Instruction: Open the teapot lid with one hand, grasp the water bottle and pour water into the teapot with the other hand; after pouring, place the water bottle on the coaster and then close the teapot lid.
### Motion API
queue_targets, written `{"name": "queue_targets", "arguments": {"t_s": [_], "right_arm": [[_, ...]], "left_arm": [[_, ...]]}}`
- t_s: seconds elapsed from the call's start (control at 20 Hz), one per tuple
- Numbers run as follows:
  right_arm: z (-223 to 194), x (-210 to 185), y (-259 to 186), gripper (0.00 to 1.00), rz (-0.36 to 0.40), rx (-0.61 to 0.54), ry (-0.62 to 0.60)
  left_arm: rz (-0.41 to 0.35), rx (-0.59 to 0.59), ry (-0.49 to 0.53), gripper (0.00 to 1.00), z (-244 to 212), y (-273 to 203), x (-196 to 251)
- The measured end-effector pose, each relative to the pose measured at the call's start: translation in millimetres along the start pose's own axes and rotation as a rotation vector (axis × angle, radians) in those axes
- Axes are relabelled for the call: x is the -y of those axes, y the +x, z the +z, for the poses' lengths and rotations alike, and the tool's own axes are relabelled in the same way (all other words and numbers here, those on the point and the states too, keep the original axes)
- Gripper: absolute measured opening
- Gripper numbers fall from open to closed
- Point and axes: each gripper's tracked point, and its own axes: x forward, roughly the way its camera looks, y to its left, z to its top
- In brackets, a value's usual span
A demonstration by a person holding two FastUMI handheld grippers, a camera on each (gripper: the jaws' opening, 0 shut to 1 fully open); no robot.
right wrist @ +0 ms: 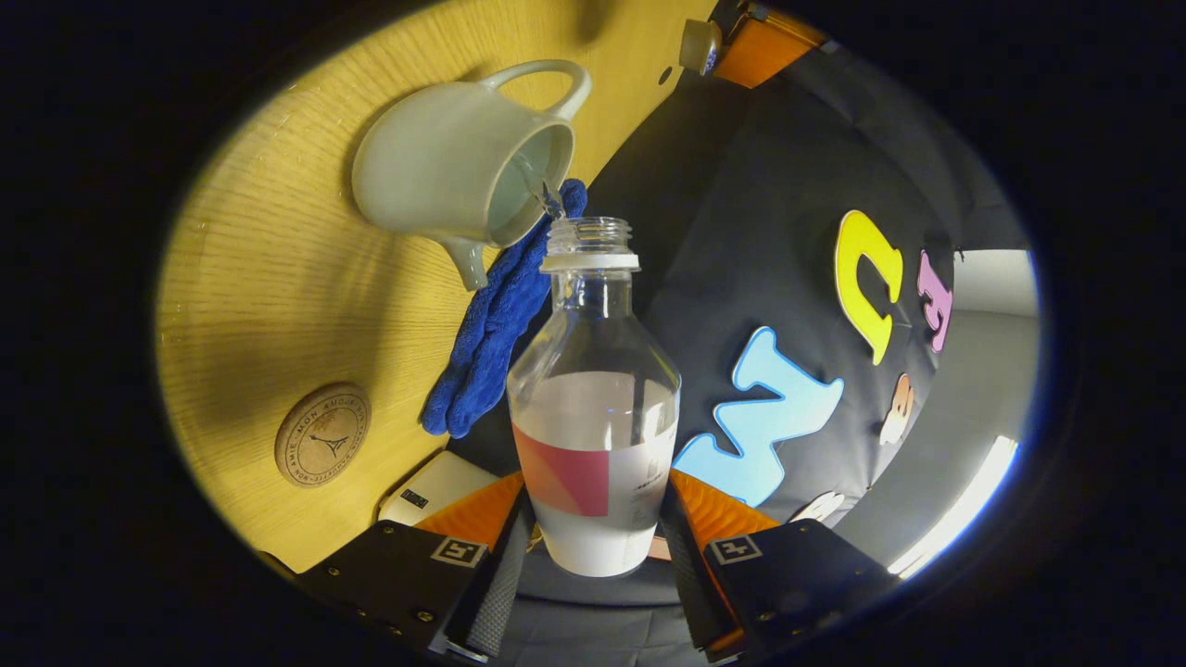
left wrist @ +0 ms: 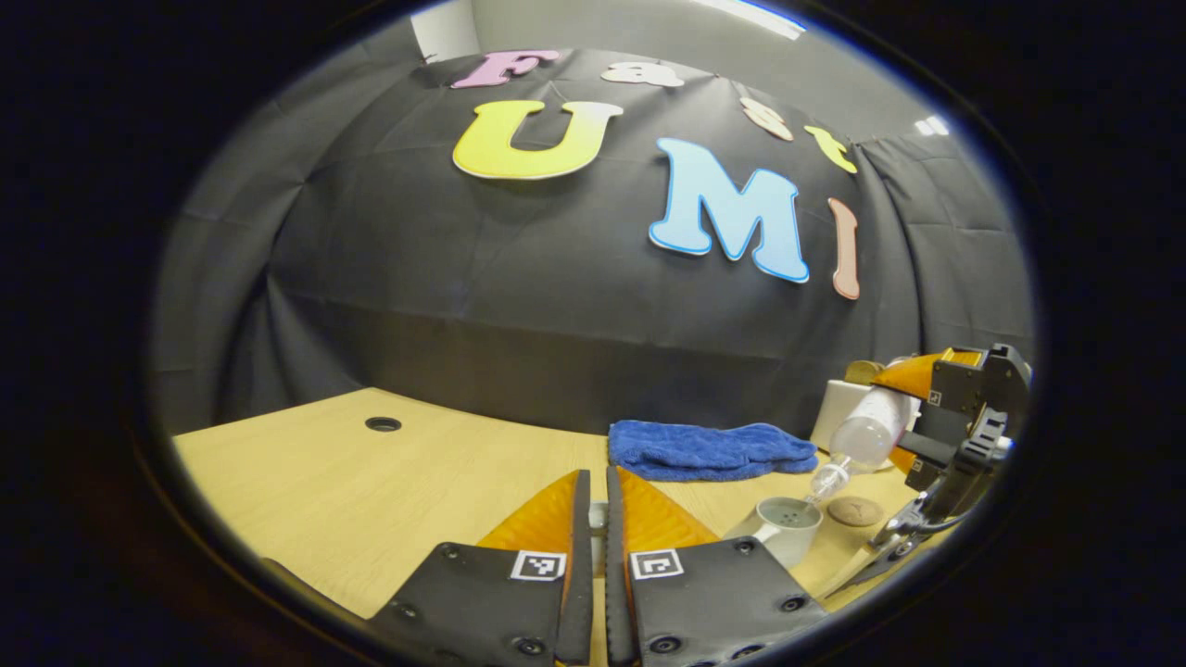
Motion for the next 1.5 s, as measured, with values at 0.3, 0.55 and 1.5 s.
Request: {"name": "queue_targets", "arguments": {"t_s": [0.3,0.55,1.5], "right_arm": [[7,14,2,0.72,-0.054,0.036,-0.086],[13,22,1,0.72,-0.094,0.056,-0.15],[30,38,3,0.72,-0.177,0.089,-0.248]], "left_arm": [[-0.001,0.0,-0.002,0.12,0,0,0],[0.0,0.003,-0.005,0.12,0,0,0],[0.001,0.006,-0.016,0.15,-2,1,-1]]}}
